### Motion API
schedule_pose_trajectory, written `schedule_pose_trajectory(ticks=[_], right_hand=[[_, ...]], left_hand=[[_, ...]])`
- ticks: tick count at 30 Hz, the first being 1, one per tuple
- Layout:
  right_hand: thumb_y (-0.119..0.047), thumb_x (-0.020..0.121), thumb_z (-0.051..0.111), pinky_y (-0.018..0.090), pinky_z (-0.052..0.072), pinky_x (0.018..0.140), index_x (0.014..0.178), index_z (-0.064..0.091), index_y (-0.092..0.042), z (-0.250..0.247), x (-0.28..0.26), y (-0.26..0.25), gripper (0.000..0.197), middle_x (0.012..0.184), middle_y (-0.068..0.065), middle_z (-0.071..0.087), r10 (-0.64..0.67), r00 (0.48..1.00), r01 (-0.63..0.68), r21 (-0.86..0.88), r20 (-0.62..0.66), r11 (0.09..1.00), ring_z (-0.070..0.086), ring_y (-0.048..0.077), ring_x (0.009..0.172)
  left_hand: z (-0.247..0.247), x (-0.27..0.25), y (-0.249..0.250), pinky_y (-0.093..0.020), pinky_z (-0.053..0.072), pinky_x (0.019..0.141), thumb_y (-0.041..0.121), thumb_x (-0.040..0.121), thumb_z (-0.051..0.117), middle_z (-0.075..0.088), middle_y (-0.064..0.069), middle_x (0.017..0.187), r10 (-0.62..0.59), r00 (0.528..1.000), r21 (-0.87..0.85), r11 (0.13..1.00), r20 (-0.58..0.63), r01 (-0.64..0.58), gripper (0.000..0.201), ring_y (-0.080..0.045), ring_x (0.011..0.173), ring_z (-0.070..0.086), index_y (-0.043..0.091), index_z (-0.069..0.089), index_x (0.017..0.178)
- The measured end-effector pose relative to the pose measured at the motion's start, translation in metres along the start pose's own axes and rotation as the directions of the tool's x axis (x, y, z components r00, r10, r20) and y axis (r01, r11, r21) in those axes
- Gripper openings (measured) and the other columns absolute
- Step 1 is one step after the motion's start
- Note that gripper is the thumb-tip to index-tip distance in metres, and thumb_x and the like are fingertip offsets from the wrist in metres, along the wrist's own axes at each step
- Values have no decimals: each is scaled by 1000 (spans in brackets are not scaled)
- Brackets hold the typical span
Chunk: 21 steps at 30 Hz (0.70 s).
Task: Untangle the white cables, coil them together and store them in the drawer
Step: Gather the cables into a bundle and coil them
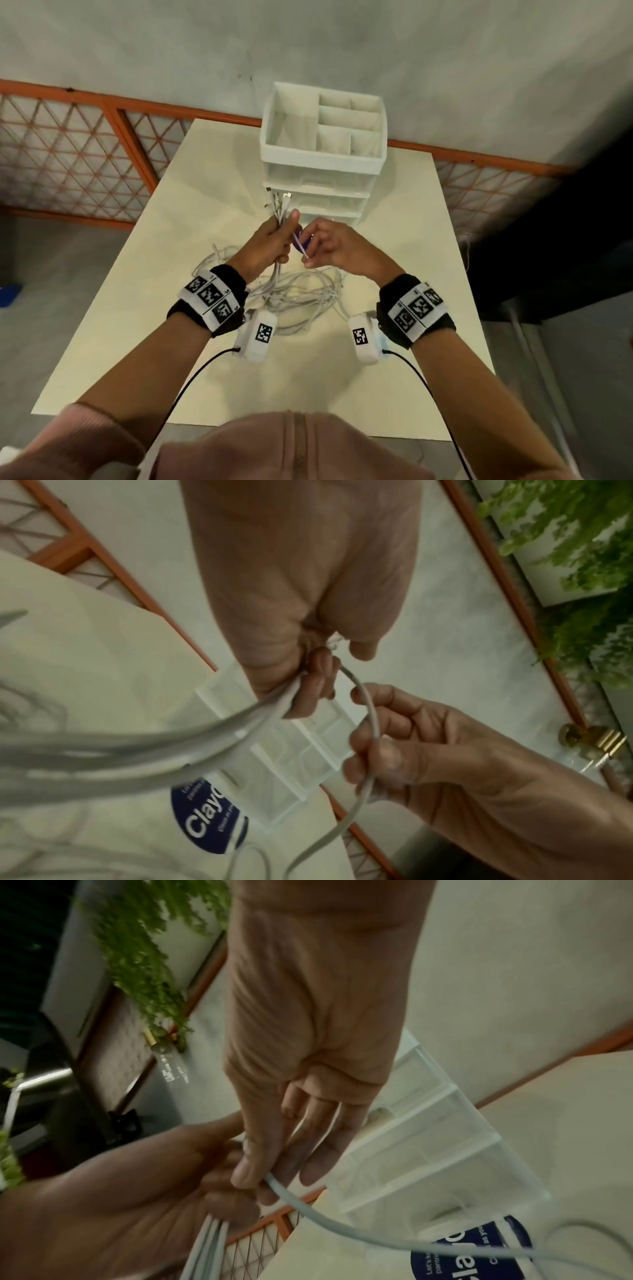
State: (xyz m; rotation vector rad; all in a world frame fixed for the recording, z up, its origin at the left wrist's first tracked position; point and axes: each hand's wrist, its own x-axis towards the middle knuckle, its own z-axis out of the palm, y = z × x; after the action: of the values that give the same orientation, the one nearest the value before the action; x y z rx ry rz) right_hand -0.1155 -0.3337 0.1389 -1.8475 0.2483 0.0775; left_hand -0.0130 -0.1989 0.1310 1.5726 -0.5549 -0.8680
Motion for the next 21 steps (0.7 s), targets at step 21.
schedule_pose_trajectory(ticks=[21], right_hand=[[-3,90,59,22,58,73,105,64,2,-7,-26,-39,17,89,11,67,-149,922,209,135,-357,969,68,11,76]], left_hand=[[9,-30,6,-19,37,59,29,102,32,52,9,83,86,962,139,982,260,-125,25,-2,68,42,24,52,88]])
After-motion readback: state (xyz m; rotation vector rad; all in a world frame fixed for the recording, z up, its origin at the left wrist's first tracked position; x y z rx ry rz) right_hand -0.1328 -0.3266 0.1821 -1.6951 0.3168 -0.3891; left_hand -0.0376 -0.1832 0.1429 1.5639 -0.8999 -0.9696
